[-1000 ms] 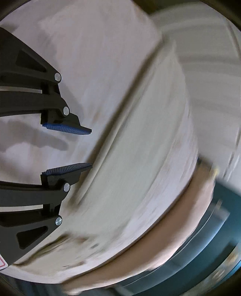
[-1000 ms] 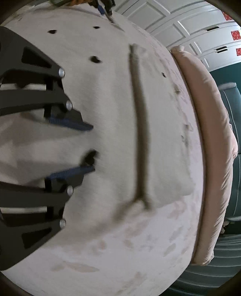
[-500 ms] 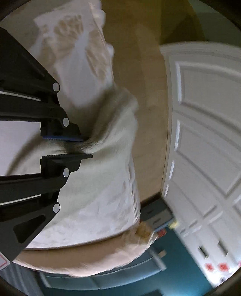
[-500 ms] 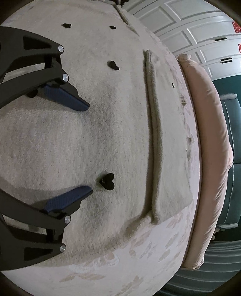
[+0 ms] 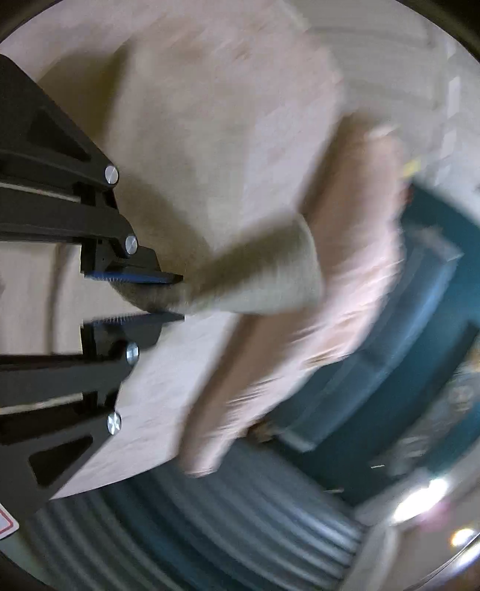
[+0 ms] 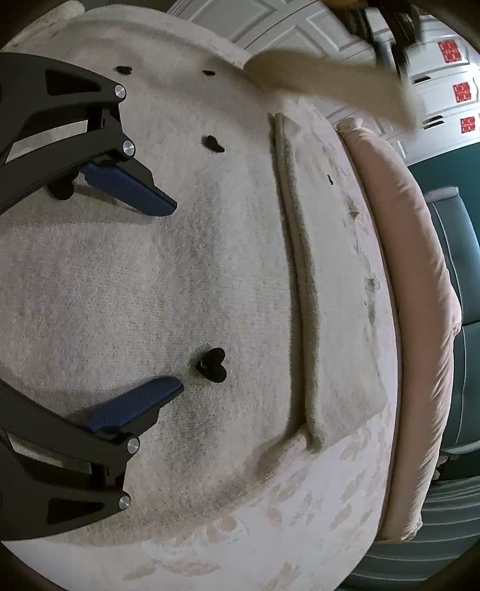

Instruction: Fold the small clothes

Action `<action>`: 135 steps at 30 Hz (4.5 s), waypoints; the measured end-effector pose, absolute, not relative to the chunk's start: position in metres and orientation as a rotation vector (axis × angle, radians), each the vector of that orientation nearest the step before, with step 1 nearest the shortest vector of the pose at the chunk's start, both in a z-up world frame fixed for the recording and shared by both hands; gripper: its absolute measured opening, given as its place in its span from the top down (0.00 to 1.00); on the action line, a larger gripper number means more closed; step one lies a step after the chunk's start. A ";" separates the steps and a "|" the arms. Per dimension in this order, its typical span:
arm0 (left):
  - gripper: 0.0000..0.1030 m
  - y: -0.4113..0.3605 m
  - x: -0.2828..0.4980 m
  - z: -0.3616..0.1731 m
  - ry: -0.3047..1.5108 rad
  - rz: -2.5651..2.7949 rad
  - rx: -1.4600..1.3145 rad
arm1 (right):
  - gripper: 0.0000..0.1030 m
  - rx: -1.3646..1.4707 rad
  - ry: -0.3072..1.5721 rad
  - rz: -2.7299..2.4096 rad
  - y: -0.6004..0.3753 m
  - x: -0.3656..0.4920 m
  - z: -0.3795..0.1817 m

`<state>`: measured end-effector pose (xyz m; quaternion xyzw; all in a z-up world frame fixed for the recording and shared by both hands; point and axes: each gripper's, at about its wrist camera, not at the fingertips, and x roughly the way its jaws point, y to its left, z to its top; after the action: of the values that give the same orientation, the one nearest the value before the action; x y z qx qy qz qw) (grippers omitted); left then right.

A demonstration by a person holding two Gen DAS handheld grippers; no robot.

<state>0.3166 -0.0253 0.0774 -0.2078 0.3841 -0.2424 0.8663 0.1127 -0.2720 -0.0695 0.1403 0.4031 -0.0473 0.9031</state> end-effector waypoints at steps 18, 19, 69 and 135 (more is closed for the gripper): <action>0.71 0.087 0.308 -0.042 0.970 -0.073 -0.719 | 0.17 0.459 0.780 -0.066 -0.302 0.181 -0.009; 0.71 0.095 0.310 -0.044 0.967 -0.055 -0.747 | 0.17 0.515 0.792 -0.063 -0.310 0.199 -0.011; 0.88 0.103 0.293 -0.086 0.811 -0.058 -0.589 | 0.53 0.248 0.869 0.309 -0.097 0.396 0.014; 0.87 0.092 0.297 -0.086 0.814 -0.024 -0.495 | 0.90 0.548 0.874 -0.172 -0.344 0.269 -0.040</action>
<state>0.2969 0.0924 -0.0857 -0.2382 0.3919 -0.0116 0.8886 0.2689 -0.3442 -0.0401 0.2616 0.4175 -0.0822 0.8663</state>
